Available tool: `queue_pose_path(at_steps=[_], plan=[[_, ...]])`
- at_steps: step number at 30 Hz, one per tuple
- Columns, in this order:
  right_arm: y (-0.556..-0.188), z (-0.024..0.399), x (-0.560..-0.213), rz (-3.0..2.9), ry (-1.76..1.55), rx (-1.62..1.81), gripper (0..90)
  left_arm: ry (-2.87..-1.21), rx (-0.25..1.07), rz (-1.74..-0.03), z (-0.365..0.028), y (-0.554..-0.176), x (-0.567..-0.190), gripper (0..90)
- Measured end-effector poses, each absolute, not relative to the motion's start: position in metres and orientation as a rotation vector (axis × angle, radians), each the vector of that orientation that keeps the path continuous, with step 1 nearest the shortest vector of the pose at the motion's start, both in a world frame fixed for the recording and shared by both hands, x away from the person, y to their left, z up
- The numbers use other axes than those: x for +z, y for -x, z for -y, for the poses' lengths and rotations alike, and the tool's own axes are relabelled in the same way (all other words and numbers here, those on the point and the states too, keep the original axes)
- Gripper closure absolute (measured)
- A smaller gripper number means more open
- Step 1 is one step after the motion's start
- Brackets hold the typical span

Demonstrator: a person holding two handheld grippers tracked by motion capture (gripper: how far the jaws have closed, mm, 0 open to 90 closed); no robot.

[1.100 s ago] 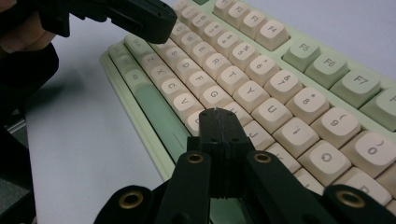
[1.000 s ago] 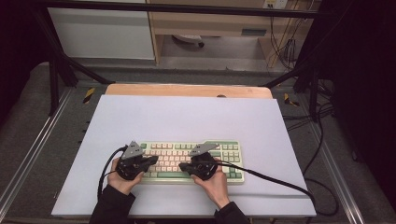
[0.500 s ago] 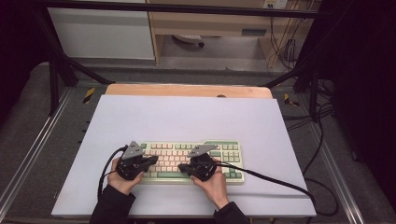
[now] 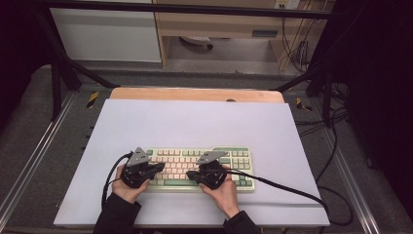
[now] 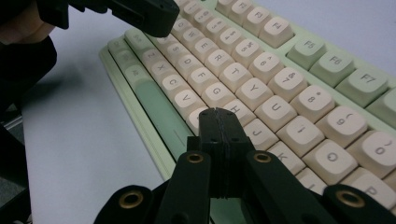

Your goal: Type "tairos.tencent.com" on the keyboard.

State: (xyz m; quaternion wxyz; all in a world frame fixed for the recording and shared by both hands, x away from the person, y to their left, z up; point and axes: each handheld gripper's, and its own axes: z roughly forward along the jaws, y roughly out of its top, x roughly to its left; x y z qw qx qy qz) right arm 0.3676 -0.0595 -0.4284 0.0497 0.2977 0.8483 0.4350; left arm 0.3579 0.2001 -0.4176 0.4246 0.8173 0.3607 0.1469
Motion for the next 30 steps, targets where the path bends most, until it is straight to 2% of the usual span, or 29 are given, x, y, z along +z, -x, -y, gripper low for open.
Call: queue_pose_path(at_steps=[13, 30], plan=[[-0.366, 0.086, -0.410, -2.536, -0.923, 1.340, 90.0, -2.042, 0.367, -0.900, -0.200, -0.357, -0.417, 90.0], [-0.363, 0.127, -0.418, -2.495, -1.008, 1.331, 90.0, -2.040, 0.371, -0.892, -0.196, -0.356, -0.414, 90.0]])
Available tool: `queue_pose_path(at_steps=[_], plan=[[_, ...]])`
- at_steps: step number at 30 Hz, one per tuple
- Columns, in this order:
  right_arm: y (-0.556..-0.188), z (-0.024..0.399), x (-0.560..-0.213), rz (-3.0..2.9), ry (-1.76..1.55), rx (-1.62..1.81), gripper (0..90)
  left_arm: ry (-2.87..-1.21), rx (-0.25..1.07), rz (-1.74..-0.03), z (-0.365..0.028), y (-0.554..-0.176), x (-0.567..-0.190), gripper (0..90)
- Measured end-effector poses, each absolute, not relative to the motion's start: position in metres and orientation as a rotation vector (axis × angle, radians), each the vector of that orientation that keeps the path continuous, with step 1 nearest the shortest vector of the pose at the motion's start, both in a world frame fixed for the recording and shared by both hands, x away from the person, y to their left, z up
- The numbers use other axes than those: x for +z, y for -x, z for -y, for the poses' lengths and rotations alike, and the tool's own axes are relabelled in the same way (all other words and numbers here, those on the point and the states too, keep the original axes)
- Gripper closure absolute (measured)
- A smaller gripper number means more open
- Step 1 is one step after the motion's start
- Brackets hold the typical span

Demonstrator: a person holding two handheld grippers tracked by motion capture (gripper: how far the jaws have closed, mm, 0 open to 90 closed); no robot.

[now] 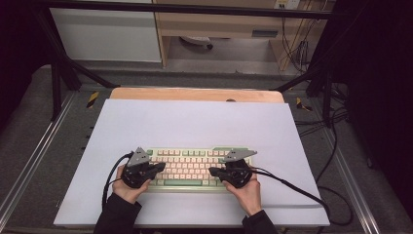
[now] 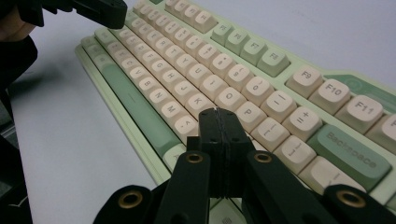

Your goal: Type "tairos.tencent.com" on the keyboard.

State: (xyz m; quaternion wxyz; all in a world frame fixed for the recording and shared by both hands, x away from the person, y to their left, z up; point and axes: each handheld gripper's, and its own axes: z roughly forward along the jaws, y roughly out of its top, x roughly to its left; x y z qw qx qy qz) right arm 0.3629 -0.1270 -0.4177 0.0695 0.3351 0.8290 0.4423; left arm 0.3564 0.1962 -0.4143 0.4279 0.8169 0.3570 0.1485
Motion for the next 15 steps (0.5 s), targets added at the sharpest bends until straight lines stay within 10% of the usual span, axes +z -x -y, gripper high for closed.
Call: queue_pose_path(at_steps=[15], plan=[[-0.362, 0.137, -0.418, -2.493, -1.017, 1.335, 90.0, -2.066, 0.373, -0.868, -0.172, -0.362, -0.409, 90.0]])
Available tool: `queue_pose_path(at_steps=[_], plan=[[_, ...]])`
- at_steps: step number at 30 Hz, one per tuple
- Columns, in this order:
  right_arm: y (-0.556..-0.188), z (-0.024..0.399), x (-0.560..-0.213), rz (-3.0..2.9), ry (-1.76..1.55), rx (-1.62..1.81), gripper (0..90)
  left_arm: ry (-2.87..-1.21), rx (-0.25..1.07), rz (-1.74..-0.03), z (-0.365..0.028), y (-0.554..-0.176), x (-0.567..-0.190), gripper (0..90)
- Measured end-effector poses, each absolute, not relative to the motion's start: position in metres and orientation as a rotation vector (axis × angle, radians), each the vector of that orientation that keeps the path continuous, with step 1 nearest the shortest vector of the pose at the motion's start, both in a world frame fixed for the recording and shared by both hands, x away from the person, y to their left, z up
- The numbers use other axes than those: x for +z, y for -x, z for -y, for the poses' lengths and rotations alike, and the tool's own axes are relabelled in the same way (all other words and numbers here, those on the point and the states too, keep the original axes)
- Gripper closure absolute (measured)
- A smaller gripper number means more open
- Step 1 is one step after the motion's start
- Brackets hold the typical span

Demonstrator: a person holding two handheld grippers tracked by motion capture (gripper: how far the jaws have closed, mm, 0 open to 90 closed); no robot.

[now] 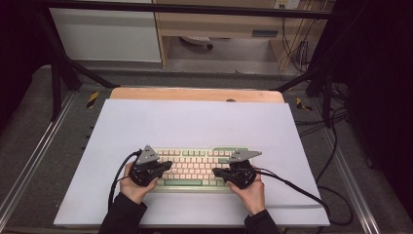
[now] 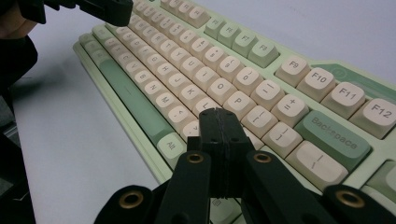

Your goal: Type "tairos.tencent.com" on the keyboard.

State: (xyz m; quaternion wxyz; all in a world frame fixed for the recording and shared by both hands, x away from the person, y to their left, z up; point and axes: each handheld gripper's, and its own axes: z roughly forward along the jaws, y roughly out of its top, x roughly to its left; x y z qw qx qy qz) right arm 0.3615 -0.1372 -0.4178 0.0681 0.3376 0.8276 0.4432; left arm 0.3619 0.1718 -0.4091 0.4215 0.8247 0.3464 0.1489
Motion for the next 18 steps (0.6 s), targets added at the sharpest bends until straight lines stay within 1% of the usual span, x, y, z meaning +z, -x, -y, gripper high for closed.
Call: queue_pose_path(at_steps=[9, 18], plan=[[-0.361, 0.138, -0.417, -2.493, -1.011, 1.344, 90.0, -2.087, 0.366, -0.865, -0.154, -0.372, -0.411, 90.0], [-0.361, 0.137, -0.417, -2.497, -1.012, 1.345, 90.0, -2.110, 0.369, -0.881, -0.149, -0.377, -0.421, 90.0]])
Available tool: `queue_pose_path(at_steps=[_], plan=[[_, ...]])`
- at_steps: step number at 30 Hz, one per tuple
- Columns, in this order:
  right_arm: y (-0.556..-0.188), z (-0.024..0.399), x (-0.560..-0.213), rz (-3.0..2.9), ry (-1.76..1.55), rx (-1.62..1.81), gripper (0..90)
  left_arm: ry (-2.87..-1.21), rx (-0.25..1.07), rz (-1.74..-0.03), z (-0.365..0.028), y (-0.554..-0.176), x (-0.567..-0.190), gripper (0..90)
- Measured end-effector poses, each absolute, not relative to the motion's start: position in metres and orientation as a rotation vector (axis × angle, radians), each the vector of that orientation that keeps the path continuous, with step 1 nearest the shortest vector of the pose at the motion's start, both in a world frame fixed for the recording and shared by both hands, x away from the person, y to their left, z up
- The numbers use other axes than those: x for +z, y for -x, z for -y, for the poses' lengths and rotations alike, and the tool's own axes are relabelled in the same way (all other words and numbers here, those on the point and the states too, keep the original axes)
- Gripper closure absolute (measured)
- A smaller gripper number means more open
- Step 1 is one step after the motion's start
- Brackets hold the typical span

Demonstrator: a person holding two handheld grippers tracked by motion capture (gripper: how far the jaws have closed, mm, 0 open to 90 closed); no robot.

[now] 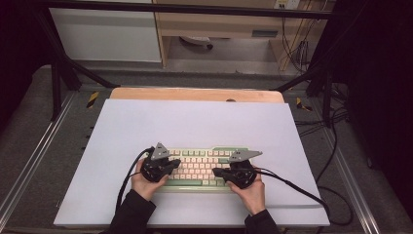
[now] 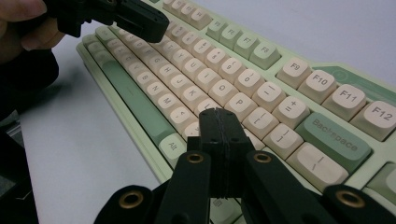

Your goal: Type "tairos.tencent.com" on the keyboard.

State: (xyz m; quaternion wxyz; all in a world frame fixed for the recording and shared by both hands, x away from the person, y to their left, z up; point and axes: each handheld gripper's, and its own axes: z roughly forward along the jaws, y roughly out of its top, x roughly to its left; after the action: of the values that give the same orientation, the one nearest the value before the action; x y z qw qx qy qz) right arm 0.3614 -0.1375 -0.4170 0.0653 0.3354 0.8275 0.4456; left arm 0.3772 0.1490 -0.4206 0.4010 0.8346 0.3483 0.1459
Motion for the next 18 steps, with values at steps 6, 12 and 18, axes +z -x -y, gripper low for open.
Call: queue_pose_path(at_steps=[6, 12, 18], plan=[[-0.3614, 0.1375, -0.4170, -2.497, -1.013, 1.343, 90.0, -2.117, 0.363, -0.894, -0.1490, -0.3793, -0.4275, 90.0], [-0.3618, 0.1372, -0.4180, -2.501, -1.003, 1.340, 90.0, -2.116, 0.372, -0.887, -0.1479, -0.3789, -0.4282, 90.0], [-0.3614, 0.1378, -0.4167, -2.494, -1.006, 1.345, 90.0, -2.129, 0.380, -0.885, -0.1462, -0.3791, -0.4306, 90.0]])
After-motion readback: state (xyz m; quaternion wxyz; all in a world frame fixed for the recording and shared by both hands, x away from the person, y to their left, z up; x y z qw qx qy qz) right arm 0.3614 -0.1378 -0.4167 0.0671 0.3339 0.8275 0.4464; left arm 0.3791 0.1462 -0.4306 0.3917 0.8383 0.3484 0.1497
